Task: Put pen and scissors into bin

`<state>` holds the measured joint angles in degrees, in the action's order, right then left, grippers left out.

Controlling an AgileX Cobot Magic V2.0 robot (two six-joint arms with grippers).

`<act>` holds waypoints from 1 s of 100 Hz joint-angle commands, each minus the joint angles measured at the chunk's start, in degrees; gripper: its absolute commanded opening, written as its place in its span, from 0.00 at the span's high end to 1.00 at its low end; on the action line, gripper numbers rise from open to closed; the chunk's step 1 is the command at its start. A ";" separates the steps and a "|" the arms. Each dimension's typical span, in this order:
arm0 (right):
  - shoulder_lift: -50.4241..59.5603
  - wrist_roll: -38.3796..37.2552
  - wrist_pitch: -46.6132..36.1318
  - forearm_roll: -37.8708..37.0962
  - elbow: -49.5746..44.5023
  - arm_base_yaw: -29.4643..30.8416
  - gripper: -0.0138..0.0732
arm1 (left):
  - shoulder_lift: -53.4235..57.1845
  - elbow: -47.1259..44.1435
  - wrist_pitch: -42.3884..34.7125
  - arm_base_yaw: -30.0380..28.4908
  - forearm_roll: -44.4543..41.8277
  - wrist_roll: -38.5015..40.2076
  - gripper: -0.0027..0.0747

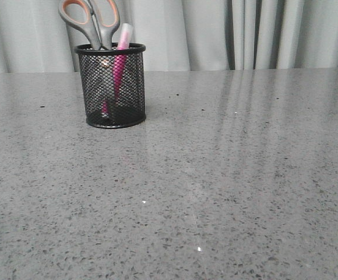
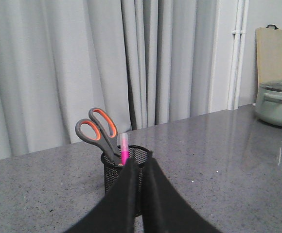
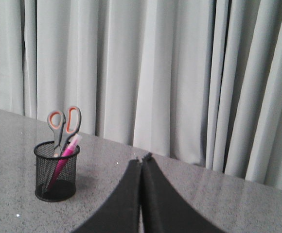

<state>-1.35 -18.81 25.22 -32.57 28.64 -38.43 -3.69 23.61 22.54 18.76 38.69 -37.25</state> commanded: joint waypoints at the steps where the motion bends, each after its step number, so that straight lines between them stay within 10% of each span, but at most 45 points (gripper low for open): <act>1: -0.81 0.44 -4.97 -1.73 1.24 -0.21 0.91 | -0.77 1.24 -3.59 0.59 1.81 0.57 0.99; 56: -0.81 0.44 -4.97 -1.73 1.21 -0.21 0.91 | -0.77 0.86 -3.69 0.33 1.81 0.57 0.99; 79: -0.81 0.44 -4.86 -1.73 1.21 -0.21 0.91 | 0.45 -2.43 -4.55 0.33 -11.14 0.74 0.99; 100: -0.81 0.44 -4.86 -1.73 1.21 -0.21 0.91 | 3.65 -13.80 -16.22 -2.83 -25.16 22.00 0.99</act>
<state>-1.35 -18.81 24.52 -32.70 28.64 -38.43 -0.58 11.73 15.02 17.46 19.13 -25.28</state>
